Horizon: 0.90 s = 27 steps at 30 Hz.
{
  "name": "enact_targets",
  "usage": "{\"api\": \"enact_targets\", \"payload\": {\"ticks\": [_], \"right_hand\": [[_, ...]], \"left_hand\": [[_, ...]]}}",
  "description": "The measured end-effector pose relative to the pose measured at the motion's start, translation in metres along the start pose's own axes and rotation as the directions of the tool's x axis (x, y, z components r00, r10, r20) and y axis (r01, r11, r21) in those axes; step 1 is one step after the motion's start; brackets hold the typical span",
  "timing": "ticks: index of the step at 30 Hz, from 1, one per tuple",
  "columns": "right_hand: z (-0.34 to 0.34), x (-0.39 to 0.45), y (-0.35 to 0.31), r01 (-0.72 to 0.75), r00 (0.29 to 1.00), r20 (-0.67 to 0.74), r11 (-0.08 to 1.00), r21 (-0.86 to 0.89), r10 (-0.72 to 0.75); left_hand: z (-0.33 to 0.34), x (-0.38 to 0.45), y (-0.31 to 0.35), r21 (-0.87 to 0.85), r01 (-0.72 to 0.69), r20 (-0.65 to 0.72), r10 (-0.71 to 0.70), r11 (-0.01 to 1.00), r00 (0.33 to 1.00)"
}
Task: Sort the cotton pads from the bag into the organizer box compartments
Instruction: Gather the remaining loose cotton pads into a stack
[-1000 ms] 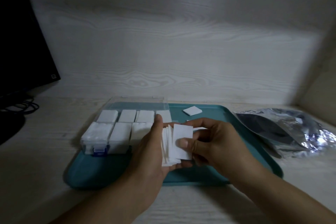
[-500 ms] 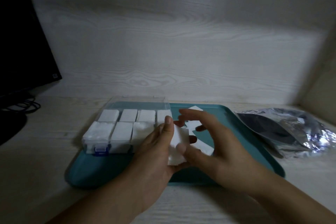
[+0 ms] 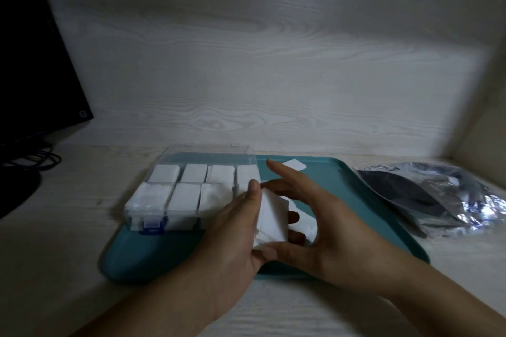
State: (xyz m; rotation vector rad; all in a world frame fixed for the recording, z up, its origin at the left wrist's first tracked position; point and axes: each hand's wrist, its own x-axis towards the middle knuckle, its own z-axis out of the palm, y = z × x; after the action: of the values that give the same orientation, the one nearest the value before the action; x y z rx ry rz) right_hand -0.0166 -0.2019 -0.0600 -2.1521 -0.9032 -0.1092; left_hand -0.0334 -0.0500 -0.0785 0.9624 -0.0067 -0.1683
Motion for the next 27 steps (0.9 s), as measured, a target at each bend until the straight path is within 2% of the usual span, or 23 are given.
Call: {"api": "enact_targets", "payload": {"ticks": [6, 11, 15, 20, 23, 25, 27], "right_hand": [[0.003, 0.0, 0.001, 0.052, 0.999, -0.003, 0.998, 0.033, -0.052], [0.007, 0.0, 0.0, 0.039, 0.999, 0.017, 0.997, 0.061, -0.04], [0.007, 0.0, 0.003, 0.009, 1.0, 0.013, 0.997, 0.081, -0.011], [0.006, 0.0, 0.004, 0.0, 1.0, 0.0, 0.999, 0.044, 0.0], [-0.002, 0.002, 0.007, 0.02, 0.999, 0.031, 0.997, 0.078, -0.022], [-0.015, 0.004, 0.013, 0.005, 0.999, -0.032, 0.992, 0.126, -0.001], [-0.03, 0.008, 0.027, -0.051, 0.977, -0.202, 0.996, 0.068, 0.064]], "left_hand": [[0.002, -0.001, 0.002, 0.04, -0.019, 0.011, 0.018, 0.999, 1.0], [0.004, 0.0, 0.0, 0.014, 0.002, 0.037, -0.003, 1.0, 0.999], [0.003, 0.001, -0.001, -0.012, 0.048, 0.108, -0.046, 0.999, 0.993], [0.002, -0.002, 0.0, 0.037, -0.008, 0.159, 0.002, 0.999, 0.987], [0.0, -0.001, 0.003, 0.068, -0.016, 0.104, 0.009, 0.998, 0.995], [-0.004, 0.002, 0.005, 0.076, -0.019, 0.026, 0.017, 0.997, 1.0], [-0.005, 0.004, 0.008, 0.058, -0.022, -0.023, 0.023, 0.998, 0.999]]}}
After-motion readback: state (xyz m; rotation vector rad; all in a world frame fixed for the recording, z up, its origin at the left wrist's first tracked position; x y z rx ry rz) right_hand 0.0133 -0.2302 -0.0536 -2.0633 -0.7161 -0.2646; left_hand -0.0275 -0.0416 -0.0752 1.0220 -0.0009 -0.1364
